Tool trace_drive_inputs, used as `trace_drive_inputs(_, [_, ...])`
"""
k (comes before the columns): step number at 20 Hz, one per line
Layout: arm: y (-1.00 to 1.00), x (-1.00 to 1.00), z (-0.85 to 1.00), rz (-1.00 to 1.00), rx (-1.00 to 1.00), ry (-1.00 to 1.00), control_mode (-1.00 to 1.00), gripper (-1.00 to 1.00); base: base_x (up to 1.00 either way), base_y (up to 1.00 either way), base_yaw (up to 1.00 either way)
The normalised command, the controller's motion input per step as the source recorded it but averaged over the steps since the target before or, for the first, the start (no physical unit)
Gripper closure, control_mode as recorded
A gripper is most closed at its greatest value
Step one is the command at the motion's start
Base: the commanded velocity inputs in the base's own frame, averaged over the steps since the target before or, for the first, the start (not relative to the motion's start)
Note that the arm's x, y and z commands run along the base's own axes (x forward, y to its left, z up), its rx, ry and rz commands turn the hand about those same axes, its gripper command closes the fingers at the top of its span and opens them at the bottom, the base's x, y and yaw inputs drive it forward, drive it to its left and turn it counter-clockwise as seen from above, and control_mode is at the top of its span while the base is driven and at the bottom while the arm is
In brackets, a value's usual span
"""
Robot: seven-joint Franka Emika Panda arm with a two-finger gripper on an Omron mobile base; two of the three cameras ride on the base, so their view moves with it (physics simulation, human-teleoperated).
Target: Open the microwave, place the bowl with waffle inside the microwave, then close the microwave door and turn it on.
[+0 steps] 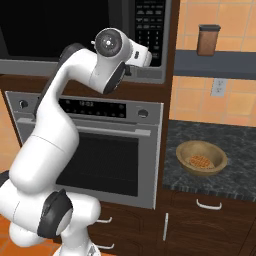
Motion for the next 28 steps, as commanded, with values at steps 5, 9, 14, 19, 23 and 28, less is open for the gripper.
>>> trace_drive_inputs(5, [0.00, 0.43, -0.10, 0.05, 0.00, 0.01, -1.00, 1.00, 0.00, 0.00, 0.00])
trace_drive_inputs(9, [0.00, 0.18, -0.01, 0.00, 0.00, 0.05, -1.00, 1.00, 0.00, 0.00, 0.00])
trace_drive_inputs(14, [0.00, -0.44, 0.00, -0.06, 0.00, 0.00, -1.00, 1.00, 0.00, 0.00, 0.00])
trace_drive_inputs(19, [0.00, -1.00, 0.08, -0.24, -0.09, 0.00, -1.00, 1.00, 0.00, 0.00, 0.00])
trace_drive_inputs(23, [0.00, -1.00, 0.01, -0.27, -0.20, -0.02, -1.00, 1.00, 0.00, 0.00, 0.00])
trace_drive_inputs(28, [0.05, -1.00, -0.08, -0.23, -0.21, -0.02, -1.00, 1.00, 0.00, 0.00, 0.00])
